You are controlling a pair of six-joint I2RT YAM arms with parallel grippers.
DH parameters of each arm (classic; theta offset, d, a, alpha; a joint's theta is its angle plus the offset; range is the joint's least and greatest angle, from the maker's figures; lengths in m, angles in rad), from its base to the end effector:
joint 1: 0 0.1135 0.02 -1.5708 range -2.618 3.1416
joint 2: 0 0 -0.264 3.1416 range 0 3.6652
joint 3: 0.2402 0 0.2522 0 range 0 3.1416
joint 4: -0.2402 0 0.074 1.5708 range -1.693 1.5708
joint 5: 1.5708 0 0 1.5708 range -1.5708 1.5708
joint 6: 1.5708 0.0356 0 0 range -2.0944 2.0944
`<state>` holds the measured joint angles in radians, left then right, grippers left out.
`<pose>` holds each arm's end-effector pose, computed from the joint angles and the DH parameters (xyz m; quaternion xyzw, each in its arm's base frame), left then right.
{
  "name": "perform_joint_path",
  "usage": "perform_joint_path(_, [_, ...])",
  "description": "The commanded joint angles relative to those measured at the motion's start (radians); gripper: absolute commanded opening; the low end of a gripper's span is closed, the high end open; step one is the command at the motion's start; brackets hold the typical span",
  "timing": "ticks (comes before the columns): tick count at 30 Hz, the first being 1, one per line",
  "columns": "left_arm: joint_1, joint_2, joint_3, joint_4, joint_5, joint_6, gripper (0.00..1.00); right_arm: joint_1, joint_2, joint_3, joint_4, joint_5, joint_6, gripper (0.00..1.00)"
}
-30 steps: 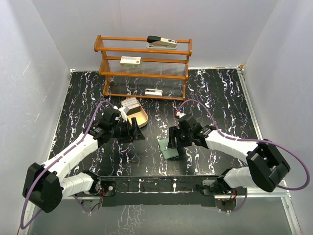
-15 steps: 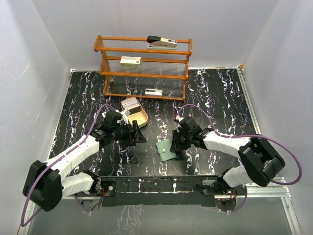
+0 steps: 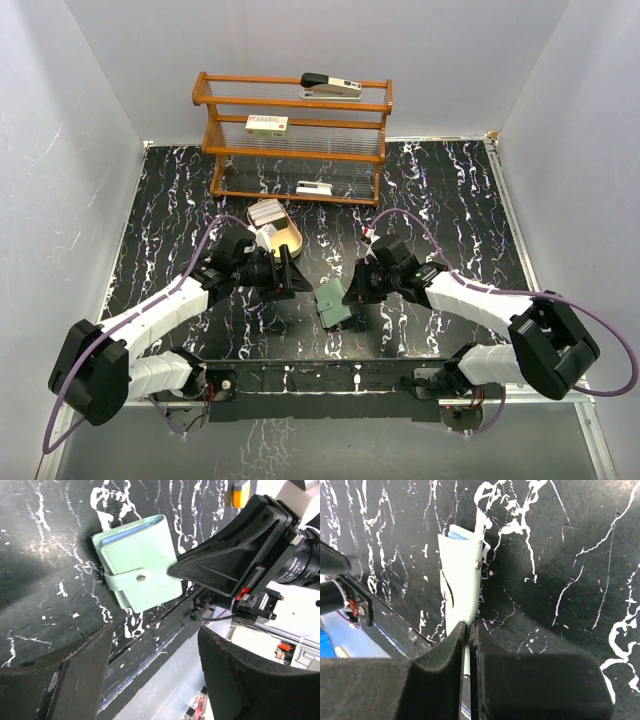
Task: Put the credit cards into the card holder
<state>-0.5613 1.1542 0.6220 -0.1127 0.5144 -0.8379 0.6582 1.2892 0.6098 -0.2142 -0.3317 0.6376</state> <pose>0.1927 -0.1418 0.2192 -0.0068 0.8727 -0.4522 0.1839 0.1846 0.1574 0.1760 -0.0644 0.9297 0.3219 0.1672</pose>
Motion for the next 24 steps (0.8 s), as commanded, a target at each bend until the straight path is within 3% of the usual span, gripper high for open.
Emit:
perform_joint_path(1, [-0.016, 0.029, 0.017, 0.094, 0.091, -0.048, 0.68, 0.02, -0.057, 0.064, 0.014, 0.015, 0.115, 0.0])
perform_joint_path(6, [-0.035, 0.104, -0.006, 0.177, 0.148, -0.054, 0.68, 0.036, -0.089, 0.089, 0.024, 0.032, 0.152, 0.0])
perform_joint_path(17, [-0.1, 0.231, -0.029, 0.27, 0.099, -0.049, 0.61, 0.068, -0.113, 0.116, 0.037, 0.021, 0.175, 0.0])
perform_joint_path(24, [-0.15, 0.305, 0.053, 0.121, -0.03, 0.044, 0.52, 0.079, -0.11, 0.102, 0.091, -0.024, 0.163, 0.0])
